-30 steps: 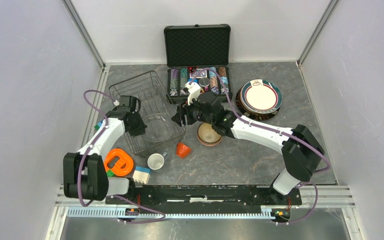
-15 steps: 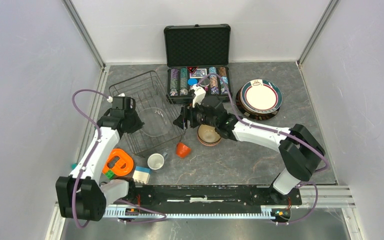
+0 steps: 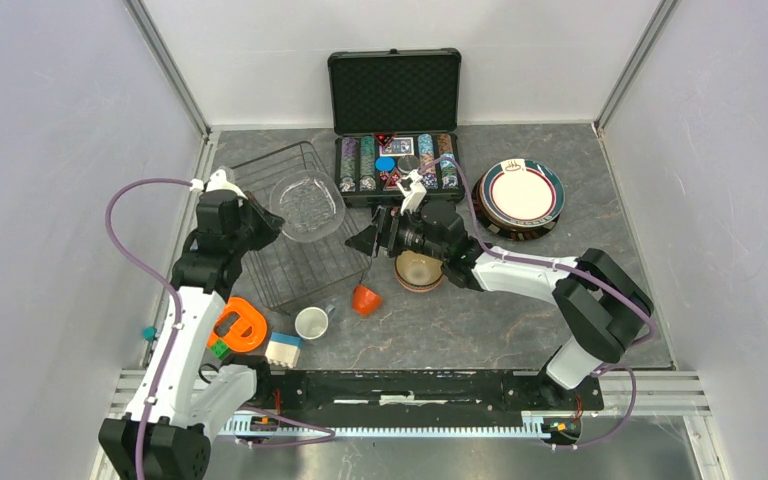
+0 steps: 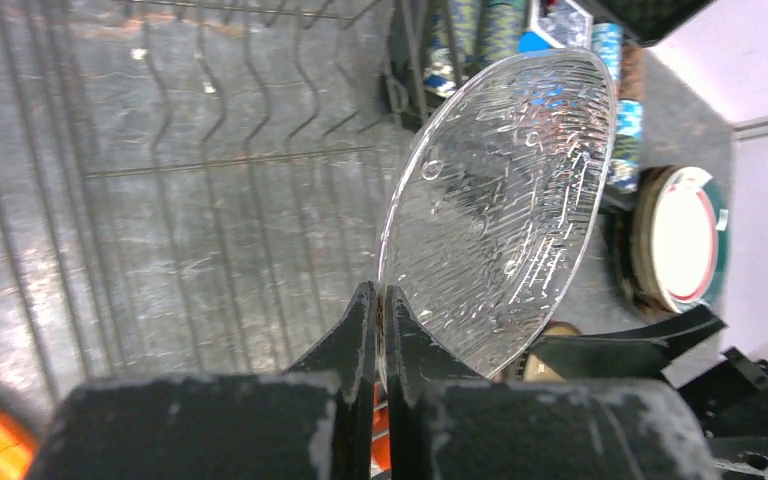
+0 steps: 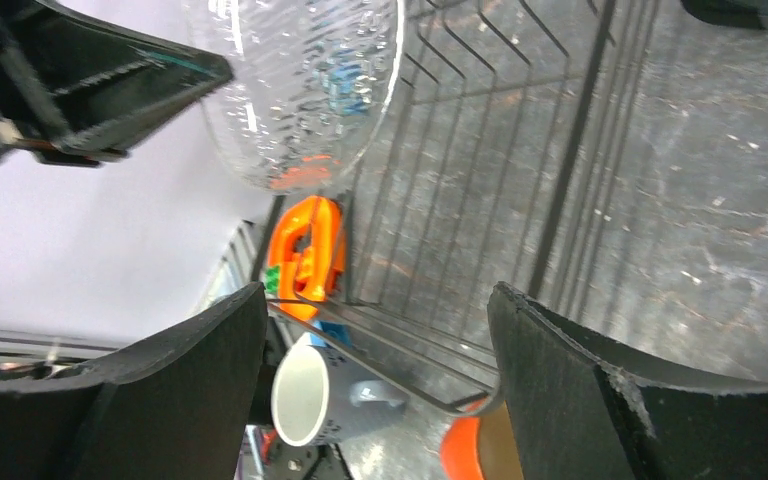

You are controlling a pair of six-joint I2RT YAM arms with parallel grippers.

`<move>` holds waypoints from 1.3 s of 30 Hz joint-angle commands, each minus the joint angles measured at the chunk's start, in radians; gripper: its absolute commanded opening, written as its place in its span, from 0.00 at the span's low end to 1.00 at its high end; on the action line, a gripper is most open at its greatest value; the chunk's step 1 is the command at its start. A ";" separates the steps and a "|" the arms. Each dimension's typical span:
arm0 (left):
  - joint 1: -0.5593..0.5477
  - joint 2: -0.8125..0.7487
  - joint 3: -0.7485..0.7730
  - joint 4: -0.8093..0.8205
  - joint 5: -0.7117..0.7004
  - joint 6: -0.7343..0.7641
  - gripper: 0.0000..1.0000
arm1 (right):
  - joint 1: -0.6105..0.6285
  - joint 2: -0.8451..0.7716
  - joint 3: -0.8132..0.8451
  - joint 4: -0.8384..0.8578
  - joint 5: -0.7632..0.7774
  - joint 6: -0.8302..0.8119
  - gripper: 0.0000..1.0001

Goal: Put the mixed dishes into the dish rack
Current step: Pick up the plate at the center of the board.

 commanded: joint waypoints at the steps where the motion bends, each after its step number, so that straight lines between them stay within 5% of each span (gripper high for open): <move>1: 0.001 -0.014 -0.046 0.175 0.139 -0.110 0.02 | -0.002 -0.008 -0.004 0.250 -0.047 0.155 0.85; 7: 0.001 -0.007 -0.100 0.288 0.260 -0.172 0.02 | -0.003 0.038 0.021 0.361 -0.028 0.244 0.79; 19: 0.001 -0.010 -0.127 0.379 0.348 -0.217 0.02 | -0.003 0.072 0.062 0.317 0.023 0.249 0.65; 23: 0.001 -0.007 -0.140 0.399 0.374 -0.232 0.02 | -0.003 0.077 0.070 0.357 0.052 0.226 0.44; 29: 0.000 -0.002 -0.148 0.416 0.391 -0.245 0.02 | -0.003 0.063 0.089 0.342 0.112 0.156 0.39; 37: 0.000 0.012 -0.166 0.440 0.412 -0.262 0.03 | -0.002 0.036 0.111 0.285 0.158 0.060 0.00; 39: 0.000 0.025 -0.158 0.428 0.428 -0.244 0.32 | 0.000 0.018 0.118 0.222 0.195 0.009 0.00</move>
